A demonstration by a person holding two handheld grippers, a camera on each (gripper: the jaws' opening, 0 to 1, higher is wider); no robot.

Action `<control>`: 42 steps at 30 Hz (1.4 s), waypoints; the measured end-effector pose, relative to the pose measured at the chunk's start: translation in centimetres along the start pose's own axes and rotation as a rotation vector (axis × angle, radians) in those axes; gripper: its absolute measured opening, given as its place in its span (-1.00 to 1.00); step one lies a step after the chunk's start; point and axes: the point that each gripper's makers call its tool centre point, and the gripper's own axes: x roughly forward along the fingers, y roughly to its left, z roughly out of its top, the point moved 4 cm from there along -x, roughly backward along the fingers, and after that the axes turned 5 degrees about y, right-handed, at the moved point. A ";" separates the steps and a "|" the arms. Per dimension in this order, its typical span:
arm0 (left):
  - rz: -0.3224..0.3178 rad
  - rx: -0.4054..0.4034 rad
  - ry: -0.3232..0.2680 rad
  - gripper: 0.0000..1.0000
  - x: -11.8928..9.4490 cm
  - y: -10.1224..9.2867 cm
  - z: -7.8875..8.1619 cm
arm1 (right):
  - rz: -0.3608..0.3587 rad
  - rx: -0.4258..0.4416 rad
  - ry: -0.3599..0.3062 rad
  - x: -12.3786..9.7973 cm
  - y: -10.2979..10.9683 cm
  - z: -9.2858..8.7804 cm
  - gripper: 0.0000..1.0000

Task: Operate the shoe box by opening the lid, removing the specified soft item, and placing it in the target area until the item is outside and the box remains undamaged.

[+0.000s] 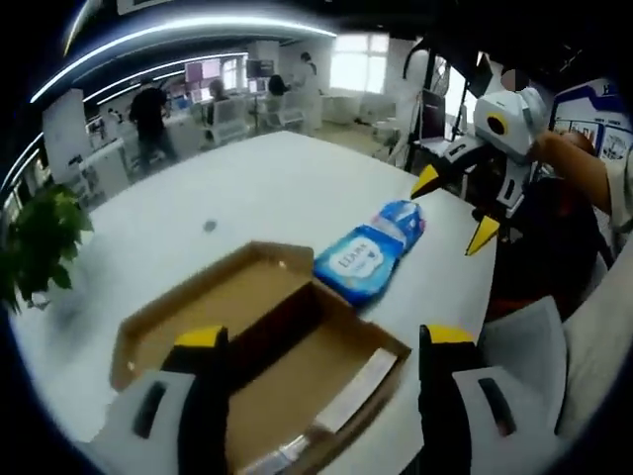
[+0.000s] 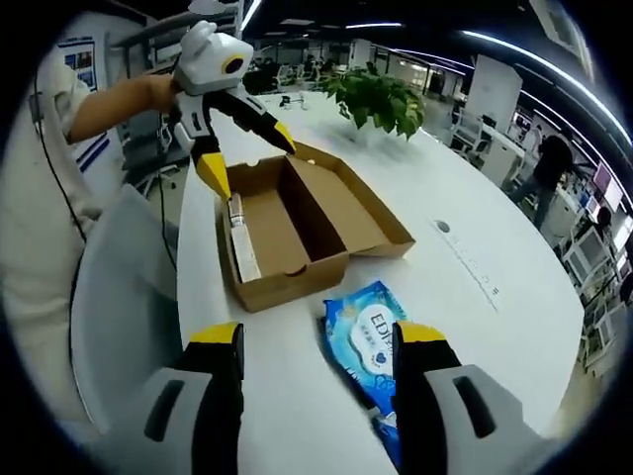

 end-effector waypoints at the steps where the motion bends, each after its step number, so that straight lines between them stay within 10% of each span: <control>1: 0.013 -0.006 0.000 0.62 -0.3 0.3 -0.3 | 0.008 -0.008 -0.001 0.2 0.2 0.2 0.13; 42: 0.268 -0.345 0.089 0.02 -6.1 7.5 -13.9 | 0.251 -0.183 0.068 11.9 4.2 4.2 -0.16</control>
